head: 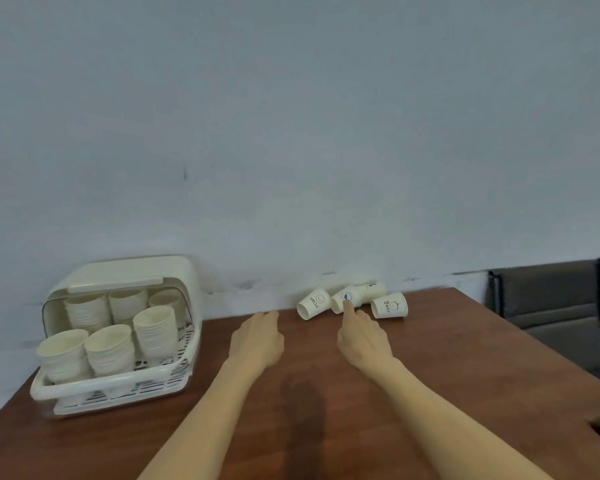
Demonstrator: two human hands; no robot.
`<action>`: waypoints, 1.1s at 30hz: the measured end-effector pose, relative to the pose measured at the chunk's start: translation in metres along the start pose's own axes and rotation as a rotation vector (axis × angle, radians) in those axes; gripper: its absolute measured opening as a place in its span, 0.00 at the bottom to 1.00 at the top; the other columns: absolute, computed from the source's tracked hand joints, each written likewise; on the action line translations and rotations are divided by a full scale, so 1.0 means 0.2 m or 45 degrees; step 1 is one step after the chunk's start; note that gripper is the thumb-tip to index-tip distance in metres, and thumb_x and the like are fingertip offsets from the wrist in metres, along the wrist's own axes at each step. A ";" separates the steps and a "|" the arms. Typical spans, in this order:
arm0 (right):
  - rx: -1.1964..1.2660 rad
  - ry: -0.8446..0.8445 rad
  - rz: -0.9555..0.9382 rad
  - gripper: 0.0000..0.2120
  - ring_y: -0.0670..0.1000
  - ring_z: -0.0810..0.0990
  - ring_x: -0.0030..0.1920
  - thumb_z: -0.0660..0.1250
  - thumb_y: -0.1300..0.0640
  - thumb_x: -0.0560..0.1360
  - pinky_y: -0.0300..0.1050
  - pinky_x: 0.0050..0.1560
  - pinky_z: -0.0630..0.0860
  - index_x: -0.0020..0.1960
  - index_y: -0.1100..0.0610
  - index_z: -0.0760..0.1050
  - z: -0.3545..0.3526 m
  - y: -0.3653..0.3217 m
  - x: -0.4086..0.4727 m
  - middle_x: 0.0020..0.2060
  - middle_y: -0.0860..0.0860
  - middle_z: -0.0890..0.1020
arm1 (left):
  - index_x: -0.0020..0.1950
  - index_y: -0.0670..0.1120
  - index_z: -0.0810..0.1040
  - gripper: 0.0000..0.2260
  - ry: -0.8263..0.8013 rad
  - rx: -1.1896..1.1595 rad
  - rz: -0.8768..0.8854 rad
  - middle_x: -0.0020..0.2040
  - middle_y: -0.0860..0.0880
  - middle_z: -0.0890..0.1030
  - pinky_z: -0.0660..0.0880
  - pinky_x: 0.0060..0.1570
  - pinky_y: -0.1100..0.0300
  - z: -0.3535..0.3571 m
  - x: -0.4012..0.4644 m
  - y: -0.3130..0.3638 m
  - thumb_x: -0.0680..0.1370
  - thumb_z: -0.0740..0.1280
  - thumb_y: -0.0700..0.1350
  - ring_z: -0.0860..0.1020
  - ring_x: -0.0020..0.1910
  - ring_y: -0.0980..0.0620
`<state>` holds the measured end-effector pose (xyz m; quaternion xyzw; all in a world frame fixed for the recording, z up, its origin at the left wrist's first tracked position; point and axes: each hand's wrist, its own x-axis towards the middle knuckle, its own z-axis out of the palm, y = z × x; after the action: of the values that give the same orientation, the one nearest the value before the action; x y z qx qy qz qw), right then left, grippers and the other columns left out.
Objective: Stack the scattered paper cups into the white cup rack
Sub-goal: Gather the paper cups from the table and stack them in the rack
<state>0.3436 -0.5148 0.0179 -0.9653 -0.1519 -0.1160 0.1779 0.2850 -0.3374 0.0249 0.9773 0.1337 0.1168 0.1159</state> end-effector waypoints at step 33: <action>0.242 0.008 0.639 0.13 0.66 0.73 0.60 0.56 0.57 0.79 0.54 0.52 0.69 0.59 0.64 0.62 0.39 0.93 0.89 0.59 0.63 0.74 | 0.64 0.47 0.68 0.15 -0.149 0.267 0.209 0.59 0.44 0.75 0.68 0.42 0.54 0.74 1.10 0.46 0.77 0.60 0.40 0.76 0.55 0.42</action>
<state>0.5839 -0.6059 -0.0601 -0.9513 0.0824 -0.0565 0.2915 0.5506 -0.3899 -0.0489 0.9968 0.0576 0.0541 0.0109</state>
